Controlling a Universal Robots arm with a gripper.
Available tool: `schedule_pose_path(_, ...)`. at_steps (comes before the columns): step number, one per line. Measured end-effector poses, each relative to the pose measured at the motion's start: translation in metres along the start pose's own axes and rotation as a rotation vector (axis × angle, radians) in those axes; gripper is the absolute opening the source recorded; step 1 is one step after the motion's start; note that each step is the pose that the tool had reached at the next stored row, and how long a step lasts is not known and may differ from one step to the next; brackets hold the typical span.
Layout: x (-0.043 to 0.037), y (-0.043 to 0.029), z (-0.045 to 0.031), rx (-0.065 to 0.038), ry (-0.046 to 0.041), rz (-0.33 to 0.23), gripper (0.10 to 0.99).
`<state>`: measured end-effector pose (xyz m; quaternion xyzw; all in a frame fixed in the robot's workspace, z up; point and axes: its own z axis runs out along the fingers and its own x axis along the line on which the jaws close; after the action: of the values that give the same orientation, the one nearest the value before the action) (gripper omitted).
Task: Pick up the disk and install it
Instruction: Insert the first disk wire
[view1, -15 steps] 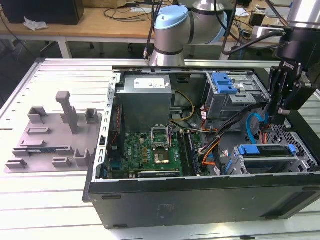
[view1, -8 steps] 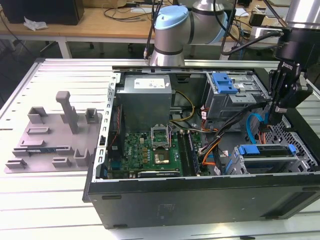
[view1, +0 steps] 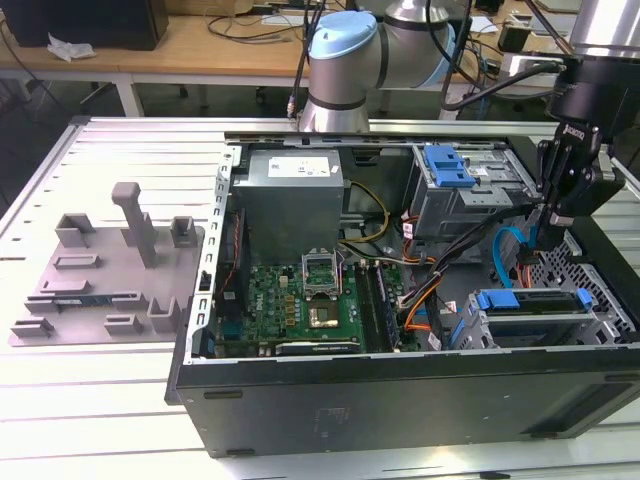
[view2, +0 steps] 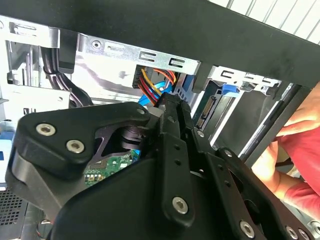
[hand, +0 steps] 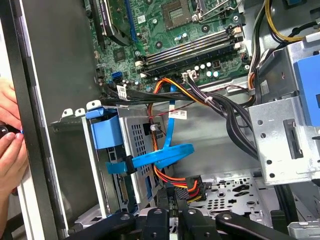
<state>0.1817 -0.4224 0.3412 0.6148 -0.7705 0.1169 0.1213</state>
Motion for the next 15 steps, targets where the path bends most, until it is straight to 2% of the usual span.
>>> schedule_pose_path(7,0.0003,0.0000,0.0001,0.000,0.0000,0.000,0.169)
schedule_pose_path(9,0.0058,-0.0011,-0.0008,-0.001,-0.0059,0.000,0.169)
schedule_pose_path(15,0.0108,-0.0003,-0.0049,-0.002,-0.0111,-0.001,0.169)
